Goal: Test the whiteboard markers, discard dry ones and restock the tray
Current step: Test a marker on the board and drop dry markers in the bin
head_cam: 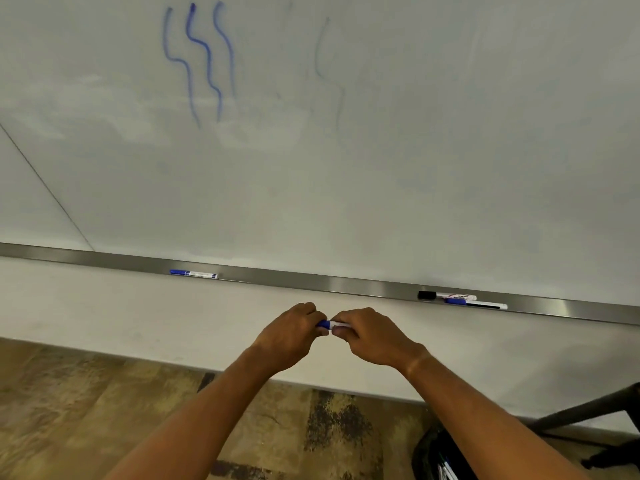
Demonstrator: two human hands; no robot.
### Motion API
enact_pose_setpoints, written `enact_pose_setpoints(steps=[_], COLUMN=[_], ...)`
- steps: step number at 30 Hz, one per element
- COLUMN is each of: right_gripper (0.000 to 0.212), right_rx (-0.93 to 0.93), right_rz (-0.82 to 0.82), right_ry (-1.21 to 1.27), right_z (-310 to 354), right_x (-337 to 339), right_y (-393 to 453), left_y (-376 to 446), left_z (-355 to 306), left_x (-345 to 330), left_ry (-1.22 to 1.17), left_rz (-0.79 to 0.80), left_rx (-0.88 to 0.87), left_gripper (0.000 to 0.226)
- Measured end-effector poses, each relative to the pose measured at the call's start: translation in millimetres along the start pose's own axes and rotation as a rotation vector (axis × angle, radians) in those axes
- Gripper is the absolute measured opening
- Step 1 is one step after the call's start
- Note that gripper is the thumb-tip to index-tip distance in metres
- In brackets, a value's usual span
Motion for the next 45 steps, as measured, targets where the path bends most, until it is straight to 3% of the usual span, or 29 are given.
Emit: enact_pose_setpoints(steps=[9, 18, 20, 23, 25, 29, 37, 45], right_gripper=[0.017, 0.018, 0.016, 0.017, 0.014, 0.014, 0.034, 0.018], right_rx=[0.051, 0.019, -0.068, -0.345, -0.384, -0.288, -0.268, -0.248], right_rz=[-0.223, -0.253, -0.256, -0.336, -0.329, -0.359, -0.417, -0.812], right_ry=[-0.237, -0.283, -0.283, -0.346, -0.372, -0.284, -0.022, 0.19], right_z=[27, 55, 49, 9, -7, 7, 22, 47], right_x=[-24, -51, -45, -10, 4, -15, -36, 4], right_y=[24, 49, 46, 22, 16, 43, 55, 70], left_y=[0, -6, -13, -26, -22, 6, 29, 59], left_z=[49, 83, 105, 172, 190, 154, 135, 137], left_x=[17, 19, 23, 46, 60, 58, 45, 68], left_ry=[-0.052, -0.047, -0.014, 0.051, 0.052, -0.04, -0.044, -0.057], left_rz=[0.05, 0.029, 0.026, -0.06, -0.109, -0.162, -0.248, -0.355], left_rx=[0.015, -0.041, -0.053, 0.164, 0.224, 0.045, -0.057, -0.086], left_gripper=[0.024, 0.024, 0.017, 0.013, 0.011, 0.013, 0.02, 0.022])
Point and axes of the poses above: each hand's wrist, its own y-axis towards the middle knuckle, its own x-axis out of the back of the hand, z = x × y, the point moved 1 cm from there along y, towards the middle knuckle, and after that the axes turned 6 degrees about -z, right-handed, at the moved point
